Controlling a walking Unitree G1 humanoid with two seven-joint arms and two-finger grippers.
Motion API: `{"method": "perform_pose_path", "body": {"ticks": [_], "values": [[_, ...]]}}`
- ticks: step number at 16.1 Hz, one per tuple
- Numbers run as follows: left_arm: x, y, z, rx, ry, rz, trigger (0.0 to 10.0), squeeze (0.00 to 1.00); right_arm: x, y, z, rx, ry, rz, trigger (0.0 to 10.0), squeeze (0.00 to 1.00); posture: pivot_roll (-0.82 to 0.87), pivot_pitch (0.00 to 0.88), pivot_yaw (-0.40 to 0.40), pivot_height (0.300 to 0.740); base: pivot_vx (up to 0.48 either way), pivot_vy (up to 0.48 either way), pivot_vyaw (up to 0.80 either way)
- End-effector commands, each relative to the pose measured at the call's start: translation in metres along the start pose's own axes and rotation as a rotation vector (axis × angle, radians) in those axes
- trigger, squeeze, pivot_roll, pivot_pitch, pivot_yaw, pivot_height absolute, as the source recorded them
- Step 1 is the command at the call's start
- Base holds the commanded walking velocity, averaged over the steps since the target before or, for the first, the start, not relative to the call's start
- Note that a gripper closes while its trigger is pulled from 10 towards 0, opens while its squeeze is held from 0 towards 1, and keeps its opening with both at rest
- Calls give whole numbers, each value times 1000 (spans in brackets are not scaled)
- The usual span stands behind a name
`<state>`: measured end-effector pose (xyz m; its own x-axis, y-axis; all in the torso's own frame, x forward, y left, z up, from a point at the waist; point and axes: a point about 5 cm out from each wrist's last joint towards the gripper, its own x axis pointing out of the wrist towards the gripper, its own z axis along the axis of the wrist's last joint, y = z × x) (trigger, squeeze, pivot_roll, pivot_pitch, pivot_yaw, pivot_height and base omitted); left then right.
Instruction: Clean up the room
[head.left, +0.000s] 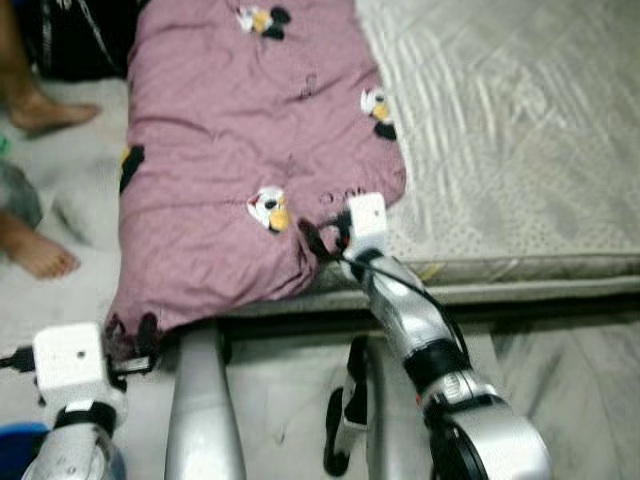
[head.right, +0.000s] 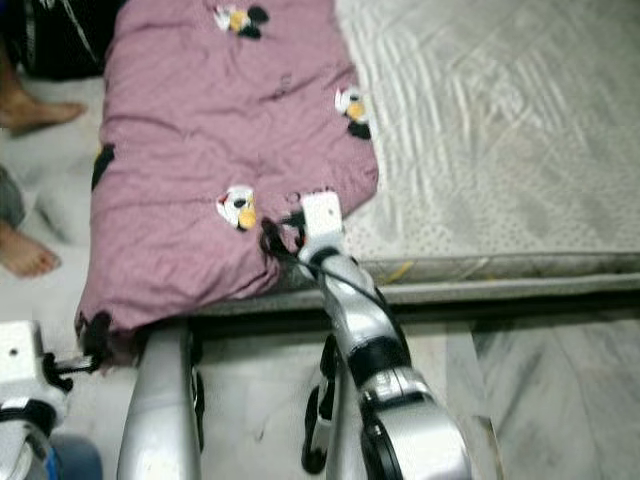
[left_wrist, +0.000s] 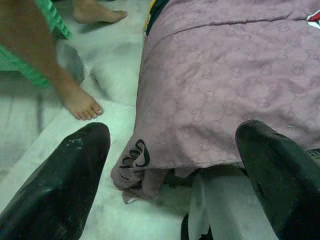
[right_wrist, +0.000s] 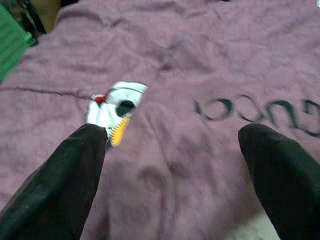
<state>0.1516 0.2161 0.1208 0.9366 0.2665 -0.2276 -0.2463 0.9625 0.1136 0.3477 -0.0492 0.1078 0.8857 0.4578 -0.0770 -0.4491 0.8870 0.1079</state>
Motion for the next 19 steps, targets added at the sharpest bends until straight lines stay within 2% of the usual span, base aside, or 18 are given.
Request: {"method": "perform_pose_path", "body": {"ticks": [1, 3, 4, 5, 6, 7, 9, 11, 12, 13, 14, 15, 16, 17, 19], "values": [[-3, 0, 5, 4, -8, -7, 10000, 0, 2, 0, -4, 37, 11, -35, 10000, 0, 220, 352, -118, 565, 0, 0, 0], [-3, 0, 7, 6, -10, -10, 10000, 0, 8, 4, 1, 54, 1, -46, 10000, 0, 219, 355, -117, 565, 0, 0, 0], [0, -2, 9, 9, -20, -18, 10000, 0, 15, 12, 3, 117, 17, -72, 10000, 0, 220, 354, -113, 565, 0, 0, 0], [1, -2, 10, 9, -24, -20, 10000, 0, 15, 15, 0, 140, 38, -77, 10000, 0, 219, 351, -113, 565, 0, 0, 0], [2, -2, 11, 9, -29, -20, 10000, 0, 15, 19, -8, 199, 85, -87, 10000, 0, 221, 351, -113, 565, 0, 0, 0], [4, -3, 12, 10, -32, -21, 10000, 0, 13, 21, -20, 216, 169, -98, 10000, 0, 219, 351, -114, 565, 0, 0, 0], [5, -3, 12, 10, -33, -23, 10000, 0, 6, 15, -39, 272, 286, -168, 10000, 0, 216, 348, -114, 565, 0, 0, 0], [7, -4, 13, 9, -34, -25, 10000, 0, -5, -9, -52, 362, 361, -342, 10000, 0, 213, 342, -114, 565, 0, 0, 0], [7, -4, 13, 9, -35, -27, 10000, 0, -7, -16, -53, 361, 366, -377, 10000, 0, 210, 337, -115, 565, 0, 0, 0], [9, -5, 14, 8, -37, -30, 10000, 0, -18, -44, -54, 364, 360, -483, 10000, 0, 200, 328, -116, 565, 0, 0, 0], [9, -5, 14, 8, -37, -30, 10000, 0, -18, -44, -54, 364, 360, -483, 10000, 0, 200, 328, -116, 565, 0, 0, 0], [12, -6, 14, 5, -39, -35, 10000, 0, -34, -68, -54, 355, 351, -555, 10000, 0, 180, 320, -116, 565, 0, 0, 0], [13, -6, 14, 3, -40, -39, 10000, 0, -44, -80, -54, 343, 345, -586, 10000, 0, 176, 318, -116, 565, 0, 0, 0], [16, -8, 14, 1, -41, -51, 10000, 0, -72, -98, -56, 324, 352, -657, 10000, 0, 160, 312, -114, 565, 0, 0, 0], [20, -11, 14, -2, -44, -64, 10000, 0, -104, -110, -61, 303, 387, -730, 10000, 0, 139, 302, -109, 565, 0, 0, 0]]}}
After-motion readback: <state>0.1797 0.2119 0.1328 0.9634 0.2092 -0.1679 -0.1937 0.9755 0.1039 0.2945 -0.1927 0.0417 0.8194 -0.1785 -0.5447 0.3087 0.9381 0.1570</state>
